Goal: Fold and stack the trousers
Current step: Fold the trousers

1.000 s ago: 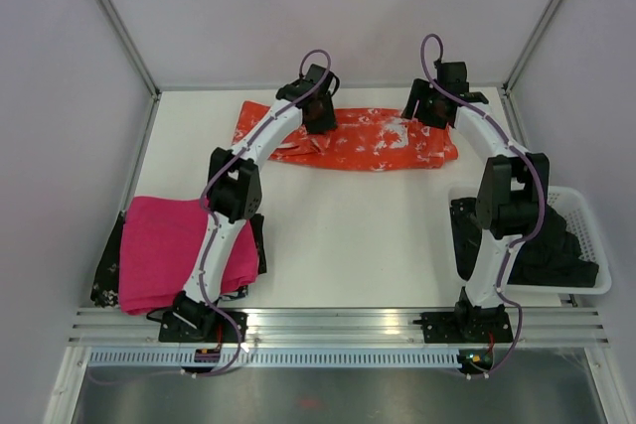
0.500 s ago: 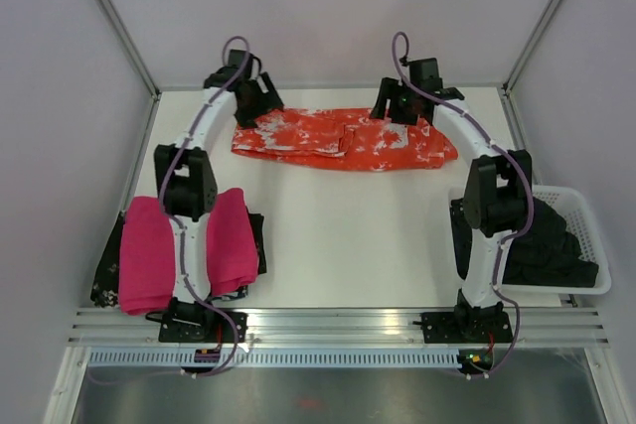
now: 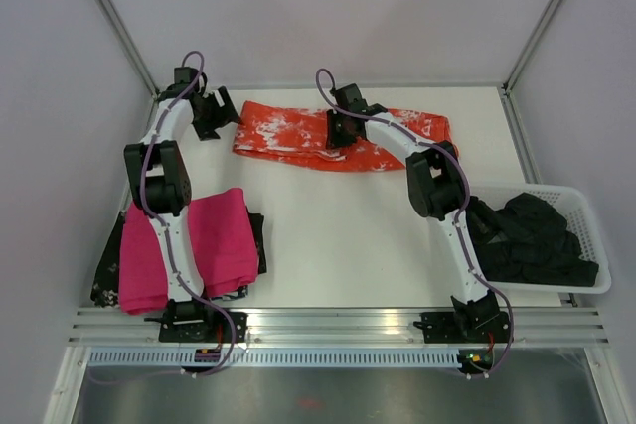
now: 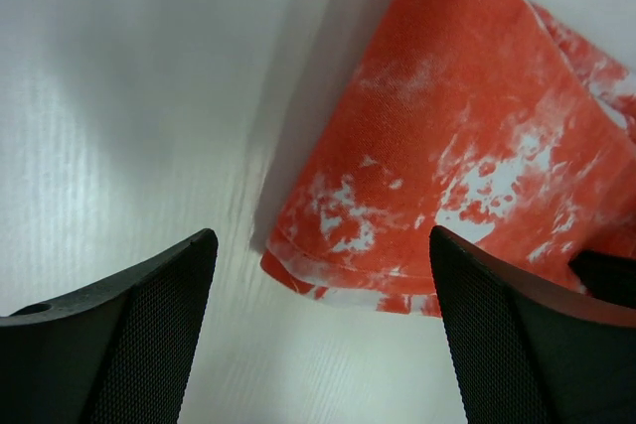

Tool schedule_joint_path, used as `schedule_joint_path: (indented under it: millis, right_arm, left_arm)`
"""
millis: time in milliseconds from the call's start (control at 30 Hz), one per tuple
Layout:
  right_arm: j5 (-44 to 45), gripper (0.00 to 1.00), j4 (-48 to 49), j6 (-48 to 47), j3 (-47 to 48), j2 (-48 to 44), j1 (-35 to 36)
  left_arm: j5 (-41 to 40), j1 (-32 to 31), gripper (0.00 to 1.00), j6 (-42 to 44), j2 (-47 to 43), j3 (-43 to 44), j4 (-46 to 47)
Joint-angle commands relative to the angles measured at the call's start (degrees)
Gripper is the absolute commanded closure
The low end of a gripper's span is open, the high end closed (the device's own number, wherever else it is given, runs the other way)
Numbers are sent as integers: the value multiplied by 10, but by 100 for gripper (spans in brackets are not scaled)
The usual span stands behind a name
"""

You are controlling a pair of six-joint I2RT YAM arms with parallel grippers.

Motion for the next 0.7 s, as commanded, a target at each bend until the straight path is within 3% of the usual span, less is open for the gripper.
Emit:
schedule_joint_path:
  millis: [0,233,333,433,467,533,600,633,667]
  right_arm:
    - [90,72,-57,-31,15,13,-8]
    - [95,75,-50,-32,-28,-1,-9]
    - [80,67,-44,-27,-3,-26,-9]
    - [64,56,-61,-18,57,-46,-18]
    - [63,51,-69,-14,72,-54,-27]
    - [64,46,-88,-6,98,-73,-40]
    - [63,44,-99,6,95,-94,-69]
    - [69,43,-109,11,84,-116,-93]
    - [69,43,-109,17,77,-126,-108]
  left_arm:
    - [59,-4,8,51,33,-12,41]
    - [131,-4,8,69,76,-11,60]
    - [143,-5,15,69,91,-8,62]
    - [160,-5,40,62,102,3,64]
    - [161,-5,55,59,104,3,66]
    - [173,-6,64,53,105,3,74]
    - [174,-6,81,56,103,4,82]
    - [157,-6,98,61,101,9,80]
    - [131,-5,98,61,99,9,75]
